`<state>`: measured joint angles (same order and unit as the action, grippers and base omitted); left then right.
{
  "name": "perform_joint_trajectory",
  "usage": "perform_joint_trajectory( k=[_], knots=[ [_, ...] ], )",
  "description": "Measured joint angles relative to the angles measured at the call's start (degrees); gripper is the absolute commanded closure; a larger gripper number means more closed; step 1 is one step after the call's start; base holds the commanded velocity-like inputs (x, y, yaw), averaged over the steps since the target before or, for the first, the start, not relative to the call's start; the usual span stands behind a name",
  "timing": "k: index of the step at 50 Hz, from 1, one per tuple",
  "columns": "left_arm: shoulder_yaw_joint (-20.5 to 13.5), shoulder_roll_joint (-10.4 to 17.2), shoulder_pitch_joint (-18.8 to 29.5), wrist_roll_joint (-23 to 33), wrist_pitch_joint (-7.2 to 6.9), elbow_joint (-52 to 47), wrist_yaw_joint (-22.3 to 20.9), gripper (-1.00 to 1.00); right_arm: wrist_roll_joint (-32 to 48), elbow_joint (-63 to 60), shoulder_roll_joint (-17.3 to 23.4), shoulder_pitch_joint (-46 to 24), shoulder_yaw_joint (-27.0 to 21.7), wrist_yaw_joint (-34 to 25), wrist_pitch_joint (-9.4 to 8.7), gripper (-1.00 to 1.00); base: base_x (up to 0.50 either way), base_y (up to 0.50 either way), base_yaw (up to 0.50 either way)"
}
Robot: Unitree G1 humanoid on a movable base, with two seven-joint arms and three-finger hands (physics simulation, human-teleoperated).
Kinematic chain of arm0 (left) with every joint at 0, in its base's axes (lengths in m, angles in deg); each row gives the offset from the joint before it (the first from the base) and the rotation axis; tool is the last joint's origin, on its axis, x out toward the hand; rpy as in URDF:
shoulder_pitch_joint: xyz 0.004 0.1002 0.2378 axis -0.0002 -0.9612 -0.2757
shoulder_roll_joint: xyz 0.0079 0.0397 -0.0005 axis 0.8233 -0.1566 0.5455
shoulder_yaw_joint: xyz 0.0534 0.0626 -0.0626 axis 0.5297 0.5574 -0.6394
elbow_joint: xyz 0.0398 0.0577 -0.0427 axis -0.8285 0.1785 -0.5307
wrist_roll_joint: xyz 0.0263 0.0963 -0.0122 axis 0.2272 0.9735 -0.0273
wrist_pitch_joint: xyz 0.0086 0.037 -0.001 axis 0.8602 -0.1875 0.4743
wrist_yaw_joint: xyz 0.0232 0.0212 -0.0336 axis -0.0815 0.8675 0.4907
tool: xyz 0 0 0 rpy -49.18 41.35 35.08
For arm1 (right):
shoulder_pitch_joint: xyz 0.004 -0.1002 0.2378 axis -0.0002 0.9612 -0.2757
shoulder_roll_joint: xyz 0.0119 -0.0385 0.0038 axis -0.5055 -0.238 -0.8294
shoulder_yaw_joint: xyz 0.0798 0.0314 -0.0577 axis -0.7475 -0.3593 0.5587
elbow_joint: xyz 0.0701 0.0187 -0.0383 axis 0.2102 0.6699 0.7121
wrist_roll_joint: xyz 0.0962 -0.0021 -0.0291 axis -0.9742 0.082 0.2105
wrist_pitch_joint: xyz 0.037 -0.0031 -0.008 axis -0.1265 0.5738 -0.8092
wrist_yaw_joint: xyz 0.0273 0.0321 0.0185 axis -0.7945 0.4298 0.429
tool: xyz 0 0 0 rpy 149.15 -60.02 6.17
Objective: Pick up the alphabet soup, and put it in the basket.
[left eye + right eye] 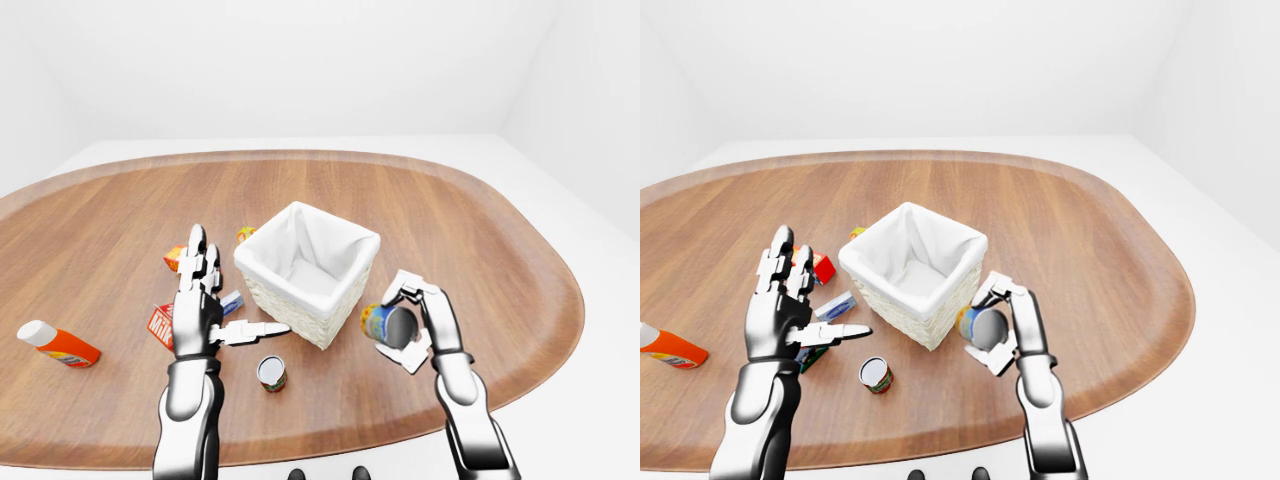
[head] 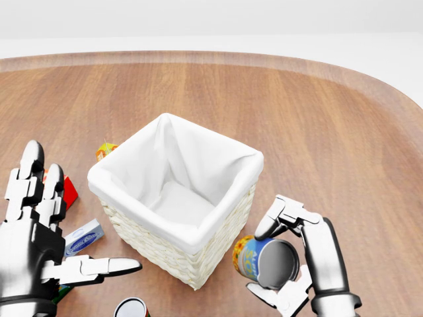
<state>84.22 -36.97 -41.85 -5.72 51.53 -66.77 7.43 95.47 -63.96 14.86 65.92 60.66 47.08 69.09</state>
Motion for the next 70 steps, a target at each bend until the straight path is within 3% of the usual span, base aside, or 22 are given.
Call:
perform_joint_trajectory(
  k=[29,48,70],
  knots=[
    [0.4,0.0,0.1,0.6,0.47,0.7,0.2,-1.0,-2.1,-10.5,-0.5,-1.8,-0.4,0.4,-0.04,1.0,0.0,0.0,0.0],
    [0.7,0.0,0.3,1.0,0.79,1.3,0.4,-1.0,-0.4,-13.1,-0.9,-7.7,0.9,0.0,-3.33,1.0,0.0,0.0,0.0],
    [0.9,0.0,0.2,1.3,0.86,1.3,0.5,-1.0,3.2,-8.0,-1.8,-18.9,2.1,-0.2,-7.61,1.0,0.0,0.0,0.0]
  ],
)
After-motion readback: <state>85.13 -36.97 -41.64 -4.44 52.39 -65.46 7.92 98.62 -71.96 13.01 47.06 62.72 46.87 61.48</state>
